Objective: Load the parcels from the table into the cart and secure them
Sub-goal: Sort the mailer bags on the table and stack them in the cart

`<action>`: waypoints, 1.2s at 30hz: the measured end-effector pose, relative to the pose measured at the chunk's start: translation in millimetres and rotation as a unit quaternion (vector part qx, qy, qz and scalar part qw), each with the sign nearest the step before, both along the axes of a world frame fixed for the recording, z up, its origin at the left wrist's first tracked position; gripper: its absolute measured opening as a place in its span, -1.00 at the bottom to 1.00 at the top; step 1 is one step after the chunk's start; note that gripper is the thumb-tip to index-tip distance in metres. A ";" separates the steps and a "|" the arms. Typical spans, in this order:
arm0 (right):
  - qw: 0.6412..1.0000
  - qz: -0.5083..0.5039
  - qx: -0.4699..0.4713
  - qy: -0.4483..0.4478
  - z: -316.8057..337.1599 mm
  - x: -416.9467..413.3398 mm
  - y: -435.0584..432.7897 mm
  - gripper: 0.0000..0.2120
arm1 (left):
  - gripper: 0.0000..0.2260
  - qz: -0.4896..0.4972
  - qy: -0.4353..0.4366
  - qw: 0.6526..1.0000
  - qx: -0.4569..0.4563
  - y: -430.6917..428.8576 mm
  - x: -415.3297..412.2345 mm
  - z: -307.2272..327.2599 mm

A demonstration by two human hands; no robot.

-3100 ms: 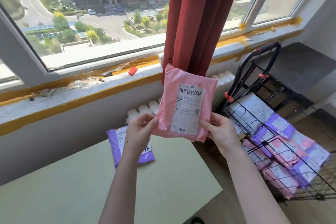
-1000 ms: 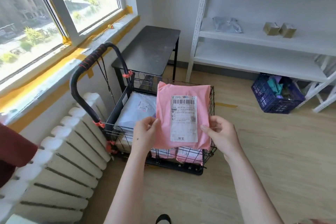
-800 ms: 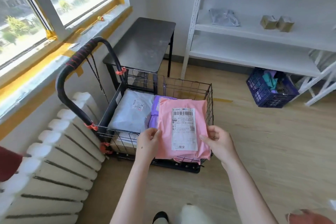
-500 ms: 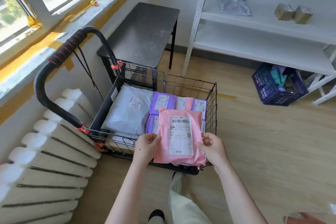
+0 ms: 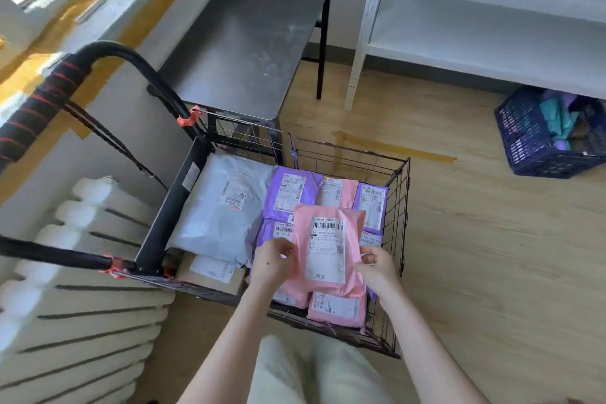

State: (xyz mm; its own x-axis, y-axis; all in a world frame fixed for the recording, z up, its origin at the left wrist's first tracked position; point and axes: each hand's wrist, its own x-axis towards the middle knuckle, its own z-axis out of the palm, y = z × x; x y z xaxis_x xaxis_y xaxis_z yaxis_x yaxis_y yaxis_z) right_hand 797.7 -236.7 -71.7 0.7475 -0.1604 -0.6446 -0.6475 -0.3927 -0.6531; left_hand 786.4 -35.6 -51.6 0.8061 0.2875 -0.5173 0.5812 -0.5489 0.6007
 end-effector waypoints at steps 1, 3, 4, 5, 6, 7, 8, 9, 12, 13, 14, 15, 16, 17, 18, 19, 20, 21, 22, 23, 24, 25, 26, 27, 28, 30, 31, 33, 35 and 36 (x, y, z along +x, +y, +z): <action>1.000 0.001 -0.008 0.008 -8.1 11.2 0.7 -0.73 | -0.87 0.002 0.001 1.000 0.003 -0.6 10.3 -5.9; 0.999 -0.002 -0.025 0.024 -23.5 29.1 3.5 -0.73 | -0.88 -0.002 0.011 1.000 0.012 -3.0 30.5 -14.8; 0.999 -0.011 -0.032 0.024 -31.9 36.5 5.6 -0.71 | -0.87 -0.006 0.012 1.000 0.013 -3.8 42.3 -19.9; 0.999 -0.022 -0.036 0.020 -40.6 43.1 7.7 -0.70 | -0.87 -0.005 0.012 1.000 0.009 -4.3 53.8 -27.1; 0.999 -0.034 -0.040 0.016 -49.1 51.1 10.2 -0.70 | -0.86 -0.003 0.009 1.000 0.003 -4.6 66.0 -35.5; 0.998 -0.047 -0.045 0.009 -58.1 59.7 12.0 -0.71 | -0.87 0.001 0.009 1.000 0.000 -4.8 77.0 -46.0; 0.997 -0.057 -0.051 0.003 -65.7 68.2 13.4 -0.72 | -0.88 0.003 0.008 1.000 -0.002 -4.9 87.3 -56.8; 0.996 -0.068 -0.055 -0.004 -76.1 77.5 13.9 -0.73 | -0.88 0.006 0.009 1.000 -0.005 -5.1 97.8 -69.1; 0.993 -0.095 -0.066 -0.005 -104.7 103.3 16.1 -0.76 | -0.88 0.011 0.012 1.000 -0.012 -5.4 126.9 -102.6; 0.992 -0.105 -0.071 -0.004 -114.5 111.2 17.2 -0.76 | -0.88 0.007 0.012 1.000 -0.012 -4.9 135.9 -113.7; 0.991 -0.114 -0.074 -0.002 -124.9 118.7 17.6 -0.75 | -0.89 0.003 0.010 1.000 -0.012 -4.5 144.8 -125.6; 0.990 -0.119 -0.078 -0.004 -135.7 125.3 17.9 -0.76 | -0.89 0.002 0.011 1.000 -0.013 -3.0 152.6 -137.7; 0.989 -0.121 -0.083 -0.007 -145.4 131.2 18.1 -0.76 | -0.90 0.000 0.010 1.000 -0.012 -0.9 159.8 -148.3; 0.989 -0.119 -0.087 -0.007 -154.9 137.1 17.7 -0.77 | -0.89 0.000 0.011 1.000 -0.011 1.9 166.8 -159.5; 0.989 -0.116 -0.089 -0.004 -161.7 142.0 17.0 -0.78 | -0.89 -0.003 0.013 1.000 -0.007 4.7 172.7 -168.8; 0.989 -0.114 -0.089 0.001 -168.8 146.1 15.5 -0.79 | -0.88 -0.011 0.017 1.000 -0.004 7.4 178.2 -178.0; 0.989 -0.114 -0.090 0.003 -175.0 149.9 13.8 -0.79 | -0.87 -0.024 0.021 0.999 -0.001 9.2 183.7 -186.0; 0.989 -0.115 -0.092 0.002 -181.2 152.5 12.1 -0.79 | -0.87 -0.035 0.027 0.999 0.003 10.5 188.4 -193.1; 0.989 -0.115 -0.097 0.001 -185.4 153.5 11.0 -0.79 | -0.87 -0.046 0.032 0.998 0.010 11.7 191.5 -199.1; 0.988 -0.117 -0.102 -0.003 -189.4 153.7 10.6 -0.79 | -0.87 -0.055 0.035 0.998 0.015 13.0 193.8 -204.9; 0.987 -0.117 -0.107 -0.009 -192.6 152.8 10.6 -0.79 | -0.87 -0.065 0.036 0.997 0.018 13.8 195.0 -209.7; 0.987 -0.117 -0.111 -0.015 -195.2 151.3 10.7 -0.80 | -0.87 -0.072 0.036 0.996 0.022 14.5 194.9 -213.5; 0.986 -0.117 -0.114 -0.022 -195.6 149.9 11.2 -0.80 | -0.87 -0.077 0.036 0.996 0.026 14.7 194.7 -215.6; 0.986 -0.117 -0.115 -0.026 -195.8 148.5 11.7 -0.81 | -0.87 -0.079 0.036 0.996 0.030 14.9 194.1 -216.8; 0.986 -0.118 -0.113 -0.029 -194.4 147.4 12.2 -0.81 | -0.88 -0.079 0.034 0.996 0.032 14.6 193.9 -216.4; 0.986 -0.121 -0.110 -0.036 -191.8 145.4 13.3 -0.80 | -0.89 -0.071 0.030 0.996 0.033 14.5 193.1 -213.3; 0.985 -0.125 -0.110 -0.041 -190.6 144.6 13.9 -0.79 | -0.89 -0.062 0.025 0.997 0.030 15.3 192.3 -210.5; 0.984 -0.127 -0.116 -0.052 -182.2 143.0 16.4 -0.75 | -0.87 -0.054 0.008 0.998 0.026 18.6 189.6 -201.6; 0.982 -0.125 -0.128 -0.056 -169.4 140.1 20.0 -0.68 | -0.88 -0.056 -0.016 0.998 0.019 22.1 185.7 -190.4; 0.982 -0.122 -0.129 -0.059 -161.3 138.0 22.1 -0.65 | -0.89 -0.056 -0.031 0.998 0.011 24.0 183.1 -184.0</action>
